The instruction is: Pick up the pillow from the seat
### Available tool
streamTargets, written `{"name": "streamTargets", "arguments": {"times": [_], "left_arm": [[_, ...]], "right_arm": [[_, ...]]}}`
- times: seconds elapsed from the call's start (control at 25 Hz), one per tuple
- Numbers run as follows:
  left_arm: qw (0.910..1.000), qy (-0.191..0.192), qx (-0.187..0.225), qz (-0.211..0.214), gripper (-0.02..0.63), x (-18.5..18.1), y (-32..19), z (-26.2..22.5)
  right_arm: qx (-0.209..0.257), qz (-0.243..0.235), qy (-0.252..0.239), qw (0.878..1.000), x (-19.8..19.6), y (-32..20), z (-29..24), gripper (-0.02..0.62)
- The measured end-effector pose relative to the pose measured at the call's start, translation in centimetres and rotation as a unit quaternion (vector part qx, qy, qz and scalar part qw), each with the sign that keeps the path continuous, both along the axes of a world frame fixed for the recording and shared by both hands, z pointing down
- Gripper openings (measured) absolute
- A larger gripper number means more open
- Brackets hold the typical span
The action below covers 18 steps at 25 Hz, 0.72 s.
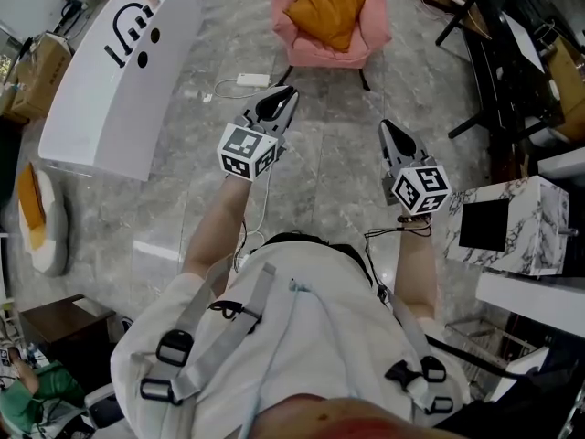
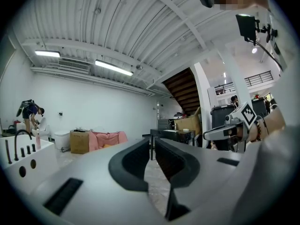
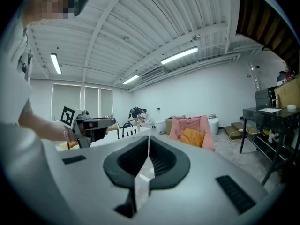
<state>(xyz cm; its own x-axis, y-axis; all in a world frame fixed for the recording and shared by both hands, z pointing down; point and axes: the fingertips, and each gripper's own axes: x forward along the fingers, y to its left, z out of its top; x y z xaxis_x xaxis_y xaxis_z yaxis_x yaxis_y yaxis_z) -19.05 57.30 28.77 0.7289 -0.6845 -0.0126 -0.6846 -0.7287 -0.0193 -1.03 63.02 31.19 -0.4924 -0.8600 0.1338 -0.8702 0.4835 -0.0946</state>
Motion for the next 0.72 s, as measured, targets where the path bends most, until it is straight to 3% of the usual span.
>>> {"name": "streamTargets", "arguments": {"times": [0.08,0.48,0.56,0.6,0.72], "left_arm": [[1.0000,-0.003,-0.002,0.002,0.055,-0.2,0.0,0.1],[0.9998,-0.010,-0.016,-0.001,0.074,-0.3,-1.0,0.9],[0.9997,-0.014,-0.018,0.000,0.077,0.1,-1.4,1.2],[0.9996,-0.018,-0.020,0.001,0.078,0.3,-1.7,1.4],[0.9993,-0.028,-0.025,0.002,0.083,0.8,-3.1,1.9]], "right_arm": [[-0.002,0.000,0.000,1.000,-0.4,0.0,0.2,0.017],[-0.010,-0.016,-0.007,1.000,-1.1,-1.7,0.9,0.019],[-0.012,-0.020,-0.008,1.000,-1.0,-2.7,1.2,0.046],[-0.014,-0.022,-0.009,1.000,-1.0,-3.2,1.4,0.090],[-0.019,-0.030,-0.013,0.999,-1.0,-5.1,2.0,0.098]]}}
